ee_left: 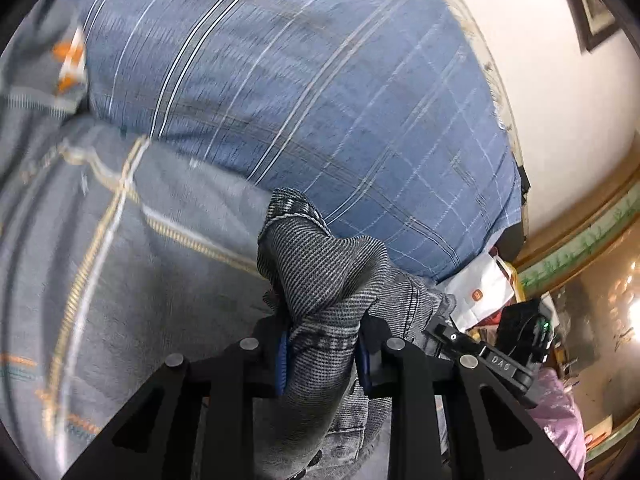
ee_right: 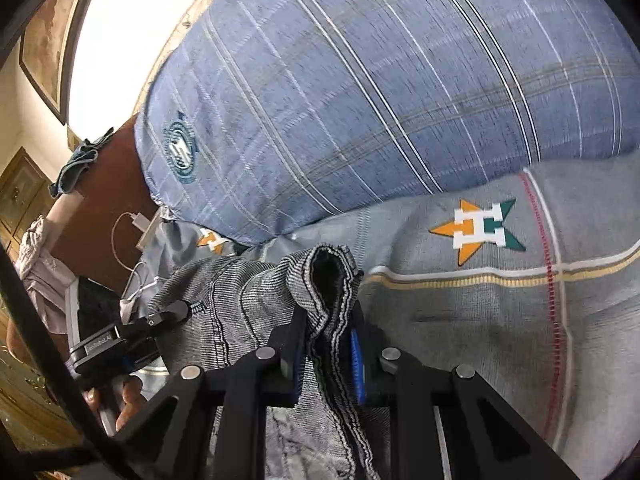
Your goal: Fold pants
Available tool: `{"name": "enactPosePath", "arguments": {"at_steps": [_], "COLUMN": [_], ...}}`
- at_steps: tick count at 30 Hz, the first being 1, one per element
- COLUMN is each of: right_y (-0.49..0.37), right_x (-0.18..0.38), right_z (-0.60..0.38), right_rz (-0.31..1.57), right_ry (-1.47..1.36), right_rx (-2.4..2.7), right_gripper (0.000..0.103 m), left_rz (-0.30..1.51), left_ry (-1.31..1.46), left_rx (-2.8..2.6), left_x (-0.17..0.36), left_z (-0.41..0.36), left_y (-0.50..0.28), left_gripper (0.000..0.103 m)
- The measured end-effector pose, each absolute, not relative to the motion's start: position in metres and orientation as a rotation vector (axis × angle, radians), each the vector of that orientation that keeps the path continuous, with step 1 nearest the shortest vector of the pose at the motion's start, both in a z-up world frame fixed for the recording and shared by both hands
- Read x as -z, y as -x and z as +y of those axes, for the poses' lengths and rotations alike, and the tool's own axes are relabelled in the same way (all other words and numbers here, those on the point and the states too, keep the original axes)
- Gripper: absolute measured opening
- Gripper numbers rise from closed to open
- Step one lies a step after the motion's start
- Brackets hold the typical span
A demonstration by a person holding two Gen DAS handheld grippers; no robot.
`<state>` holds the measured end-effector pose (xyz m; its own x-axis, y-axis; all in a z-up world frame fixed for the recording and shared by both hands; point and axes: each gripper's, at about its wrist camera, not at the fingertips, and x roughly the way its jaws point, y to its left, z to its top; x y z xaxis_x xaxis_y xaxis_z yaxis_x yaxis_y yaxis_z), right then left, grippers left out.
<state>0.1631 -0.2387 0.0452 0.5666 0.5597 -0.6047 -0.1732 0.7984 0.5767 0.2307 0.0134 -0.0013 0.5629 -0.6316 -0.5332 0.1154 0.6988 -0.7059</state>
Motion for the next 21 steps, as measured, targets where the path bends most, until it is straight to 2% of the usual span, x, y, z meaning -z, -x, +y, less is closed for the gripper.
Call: {"name": "enactPosePath", "arguments": {"at_steps": [5,7,8,9,10,11,14,17,21], "right_y": [-0.189,-0.193,-0.194,-0.196,-0.197,-0.196,-0.183,-0.162,-0.129], "right_x": [0.005,0.011,0.014,0.018,0.022,0.023,0.007,-0.015,-0.031], "right_z": [-0.237,-0.238,-0.239,-0.239,-0.24,-0.242,-0.246,-0.247,-0.247], "right_rz": [1.001,1.008,1.014,1.023,1.038,1.029,1.016,0.982,0.992], "right_ry": [-0.506,-0.505,-0.51,-0.51,-0.509,-0.524,-0.543,-0.543,-0.563], "right_rx": [-0.386,-0.385,-0.377,-0.366,-0.342,-0.343,-0.341,-0.354,-0.333], "right_gripper": [0.02,0.026,0.035,0.05,0.053,0.053,0.053,0.066,0.066], "left_rz": [0.972,0.974,0.981,1.002,1.008,1.009,0.992,0.952,0.98], "left_ry": [0.562,0.547,0.54,0.533,0.544,0.561,0.601,0.546,0.433], "left_rx": [0.353,0.335,0.322,0.294,0.279,0.277,0.275,0.268,0.218], "left_x": [0.026,0.031,0.036,0.042,0.045,0.045,0.033,0.01,-0.008], "left_z": [-0.002,-0.001,0.0,0.002,0.005,0.008,0.016,0.015,0.011], "left_y": [-0.255,-0.258,-0.26,-0.264,-0.266,-0.266,-0.258,-0.238,-0.205], "left_gripper": [0.03,0.036,0.043,0.049,0.057,0.059,0.059,0.059,0.059]}}
